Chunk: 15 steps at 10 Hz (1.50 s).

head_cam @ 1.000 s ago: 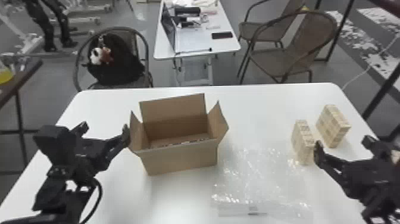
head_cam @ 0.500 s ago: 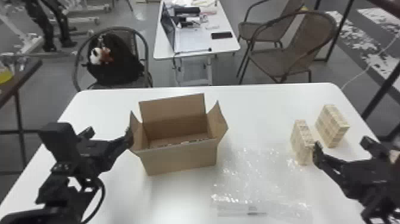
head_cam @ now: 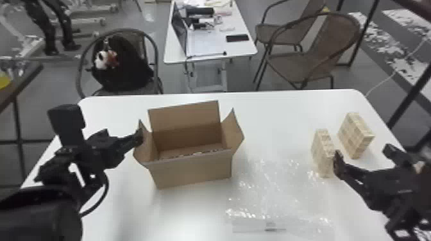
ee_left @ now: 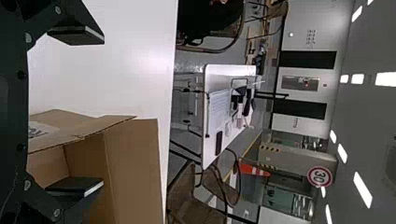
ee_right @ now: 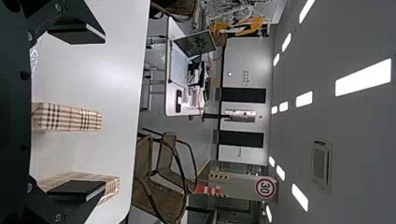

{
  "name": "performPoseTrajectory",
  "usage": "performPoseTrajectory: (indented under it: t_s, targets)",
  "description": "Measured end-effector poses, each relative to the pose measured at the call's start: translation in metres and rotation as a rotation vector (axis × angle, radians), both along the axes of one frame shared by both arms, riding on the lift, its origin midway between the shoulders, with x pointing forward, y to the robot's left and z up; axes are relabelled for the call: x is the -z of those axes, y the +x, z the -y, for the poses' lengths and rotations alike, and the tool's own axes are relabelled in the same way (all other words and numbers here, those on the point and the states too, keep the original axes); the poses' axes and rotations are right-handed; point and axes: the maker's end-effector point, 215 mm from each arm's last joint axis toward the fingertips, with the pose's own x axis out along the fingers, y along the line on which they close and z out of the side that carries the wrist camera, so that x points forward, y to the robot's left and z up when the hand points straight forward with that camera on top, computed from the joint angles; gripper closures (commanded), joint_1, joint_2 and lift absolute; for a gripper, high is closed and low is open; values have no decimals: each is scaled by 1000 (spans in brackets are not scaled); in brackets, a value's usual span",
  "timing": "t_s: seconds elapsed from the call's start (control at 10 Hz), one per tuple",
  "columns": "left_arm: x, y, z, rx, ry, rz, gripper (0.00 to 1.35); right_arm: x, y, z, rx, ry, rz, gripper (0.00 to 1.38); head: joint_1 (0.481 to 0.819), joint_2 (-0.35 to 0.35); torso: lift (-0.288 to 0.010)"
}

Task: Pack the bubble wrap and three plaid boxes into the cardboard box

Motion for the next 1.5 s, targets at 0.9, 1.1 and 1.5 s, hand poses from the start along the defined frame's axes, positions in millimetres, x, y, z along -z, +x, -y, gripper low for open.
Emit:
performPoseTrajectory:
  t_s: [0.9,1.1,1.5]
  targets:
    - [35,4,32,100,-63,-124,1073,5,1,-3,-14,11,-9,185,695,53,-92]
    - [37,5,40,112,-67,-138,1076,7,1,-3,-16,14,-14,185,695,44,-92]
    - [32,7,37,104,-52,-114,1216,11,0,-4,-21,25,-19,185,695,48,-92]
